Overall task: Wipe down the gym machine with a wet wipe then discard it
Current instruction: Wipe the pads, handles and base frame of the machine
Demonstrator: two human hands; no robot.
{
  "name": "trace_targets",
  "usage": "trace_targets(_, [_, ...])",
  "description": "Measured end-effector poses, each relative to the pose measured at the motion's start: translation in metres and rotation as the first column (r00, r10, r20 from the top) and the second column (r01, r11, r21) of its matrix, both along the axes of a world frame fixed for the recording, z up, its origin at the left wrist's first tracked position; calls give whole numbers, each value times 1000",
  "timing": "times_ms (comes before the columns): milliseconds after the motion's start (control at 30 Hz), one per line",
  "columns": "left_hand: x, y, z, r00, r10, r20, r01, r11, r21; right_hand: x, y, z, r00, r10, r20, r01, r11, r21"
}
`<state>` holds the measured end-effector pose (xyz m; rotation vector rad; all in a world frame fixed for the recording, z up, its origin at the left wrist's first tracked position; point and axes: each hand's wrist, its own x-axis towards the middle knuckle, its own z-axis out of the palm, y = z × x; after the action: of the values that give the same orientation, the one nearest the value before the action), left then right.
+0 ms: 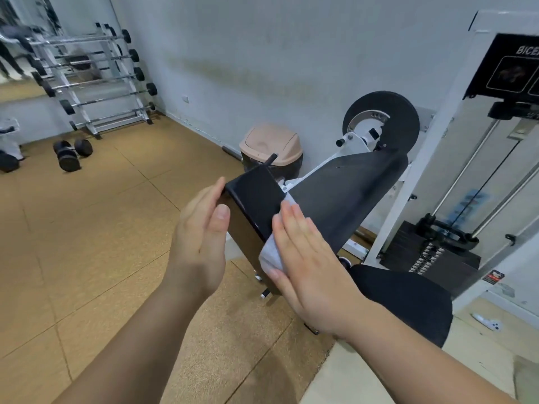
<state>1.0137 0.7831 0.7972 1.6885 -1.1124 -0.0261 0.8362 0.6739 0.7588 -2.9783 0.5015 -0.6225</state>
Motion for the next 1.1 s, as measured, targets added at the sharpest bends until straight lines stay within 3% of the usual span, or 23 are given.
trace_targets(200, [-25, -15, 12, 964, 233, 130, -241, 969, 45, -8, -19, -13, 989, 99, 112, -104, 994, 40])
trace_targets(400, [-52, -43, 20, 858, 430, 283, -470, 878, 93, -18, -53, -29, 945, 256, 205, -300, 927, 226])
trace_targets(467, [-59, -53, 21, 823, 485, 295, -539, 831, 137, -25, -62, -32, 917, 334, 218, -398, 806, 438])
trace_targets(567, [-71, -65, 22, 781, 556, 285, -614, 767, 185, -32, -73, -30, 852, 462, 246, -486, 522, 701])
trace_targets(667, [-74, -65, 24, 769, 569, 291, -634, 738, 233, -27, -84, -22, 802, 521, 293, -482, 274, 833])
trace_targets(767, [-75, -61, 30, 793, 571, 212, -609, 751, 256, -9, -91, -10, 772, 540, 335, -462, 115, 879])
trace_targets(933, [-84, -68, 42, 811, 565, 153, -583, 758, 291, 53, -103, 19, 784, 478, 396, -435, -32, 900])
trace_targets(1100, [-87, -67, 39, 794, 553, 252, -608, 710, 355, 61, -108, 20, 760, 502, 413, -450, -52, 892])
